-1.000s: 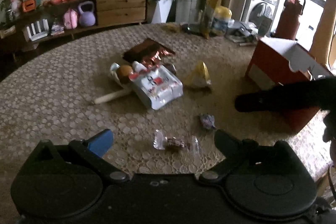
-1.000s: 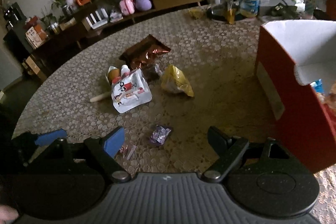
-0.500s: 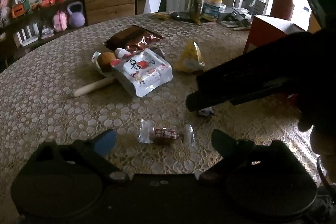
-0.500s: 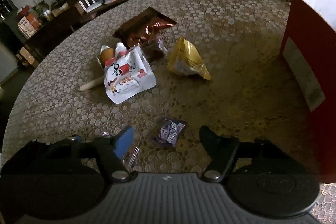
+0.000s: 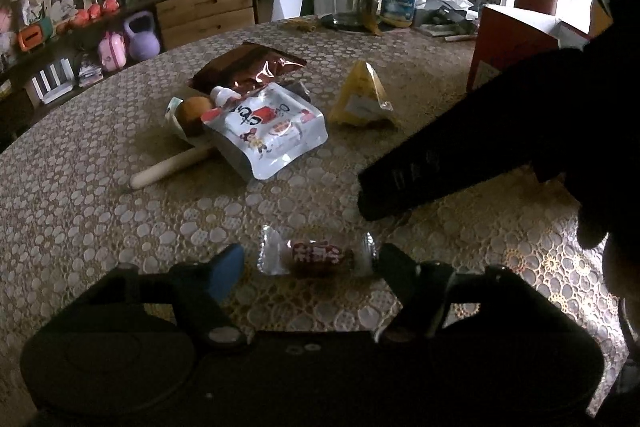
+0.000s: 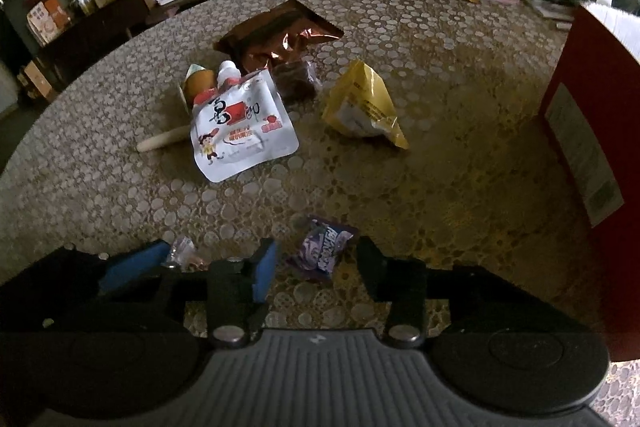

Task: Organize snacks
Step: 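Grasp the clear-wrapped candy with the left gripper while the right grasps the purple candy packet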

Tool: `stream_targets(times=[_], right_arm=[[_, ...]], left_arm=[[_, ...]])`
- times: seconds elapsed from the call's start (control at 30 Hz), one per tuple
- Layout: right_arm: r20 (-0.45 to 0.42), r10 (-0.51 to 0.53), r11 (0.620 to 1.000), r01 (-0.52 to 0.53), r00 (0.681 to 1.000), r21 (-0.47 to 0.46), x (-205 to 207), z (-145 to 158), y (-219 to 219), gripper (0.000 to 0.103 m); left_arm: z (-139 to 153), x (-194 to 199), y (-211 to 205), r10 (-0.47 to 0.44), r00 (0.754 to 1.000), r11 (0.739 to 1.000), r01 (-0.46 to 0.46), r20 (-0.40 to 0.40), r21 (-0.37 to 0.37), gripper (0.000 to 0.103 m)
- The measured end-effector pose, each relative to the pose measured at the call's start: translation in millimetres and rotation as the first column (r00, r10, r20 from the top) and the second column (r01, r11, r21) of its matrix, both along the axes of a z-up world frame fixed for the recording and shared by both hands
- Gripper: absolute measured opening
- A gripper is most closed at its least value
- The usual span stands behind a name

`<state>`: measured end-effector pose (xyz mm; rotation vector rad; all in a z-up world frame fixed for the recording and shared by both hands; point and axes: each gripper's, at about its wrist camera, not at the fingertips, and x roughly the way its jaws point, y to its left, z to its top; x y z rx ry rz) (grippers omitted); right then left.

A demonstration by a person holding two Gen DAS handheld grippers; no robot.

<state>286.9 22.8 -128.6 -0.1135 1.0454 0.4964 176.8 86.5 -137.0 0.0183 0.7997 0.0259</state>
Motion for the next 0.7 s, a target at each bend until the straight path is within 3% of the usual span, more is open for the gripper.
stream_targets(times=[0.37,0.7], right_arm=[[0.035,0.022,1.0,-0.022,0.999,-0.013,-6,1,0,0.019],[0.012,-0.004,0.999,0.004,1.0,0.05,-14,4,-24,0.018]], left_arm=[[3,-1,2,-0.012,1.0,0.999,0.012,0.012,-0.03,0.037],[6,-6,6,-0.018,1.0,0.999,0.019,0.019,-0.038,0.032]])
